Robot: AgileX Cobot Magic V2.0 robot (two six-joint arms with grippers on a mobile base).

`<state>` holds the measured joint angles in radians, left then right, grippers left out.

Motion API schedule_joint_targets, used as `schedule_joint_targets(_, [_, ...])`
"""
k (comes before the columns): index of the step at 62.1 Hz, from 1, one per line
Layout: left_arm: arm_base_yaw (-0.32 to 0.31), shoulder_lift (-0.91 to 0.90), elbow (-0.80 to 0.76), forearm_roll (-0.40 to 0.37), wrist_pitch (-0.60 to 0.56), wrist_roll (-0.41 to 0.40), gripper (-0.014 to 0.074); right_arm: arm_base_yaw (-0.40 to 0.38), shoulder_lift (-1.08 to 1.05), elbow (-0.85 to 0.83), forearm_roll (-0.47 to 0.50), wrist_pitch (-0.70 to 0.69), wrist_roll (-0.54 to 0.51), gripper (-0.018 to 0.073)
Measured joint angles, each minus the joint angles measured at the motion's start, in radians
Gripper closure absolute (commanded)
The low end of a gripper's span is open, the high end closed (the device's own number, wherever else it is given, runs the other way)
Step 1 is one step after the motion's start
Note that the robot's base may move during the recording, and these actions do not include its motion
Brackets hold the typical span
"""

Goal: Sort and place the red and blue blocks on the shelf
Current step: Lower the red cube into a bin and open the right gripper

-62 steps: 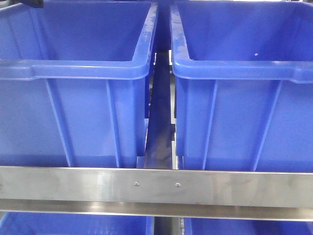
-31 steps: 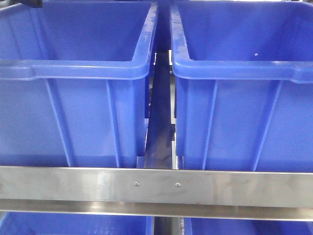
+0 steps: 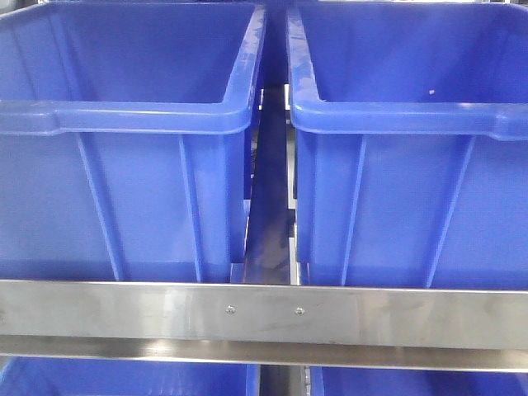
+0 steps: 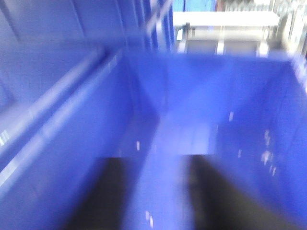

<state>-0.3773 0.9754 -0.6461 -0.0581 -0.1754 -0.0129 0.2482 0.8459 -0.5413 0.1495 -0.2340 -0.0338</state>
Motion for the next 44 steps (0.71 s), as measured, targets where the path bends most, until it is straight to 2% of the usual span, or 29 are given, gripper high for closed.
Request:
schedule_joint_targets(9, [0.021,-0.071,-0.001,0.0,0.056,0.0,0.047,-0.002,-0.074,0.0,0.0,0.018,0.0,0.0504])
schedule_joint_targets(29, [0.195,-0.284,-0.001,0.0,0.268,0.0,0.047,-0.101,-0.243,-0.002,0.0,0.193,0.0,0.0504])
schedule_joint_targets(44, [0.211,-0.417,-0.001,0.0,0.431,0.0,0.047,-0.121,-0.342,-0.002,0.0,0.311,0.0,0.0504])
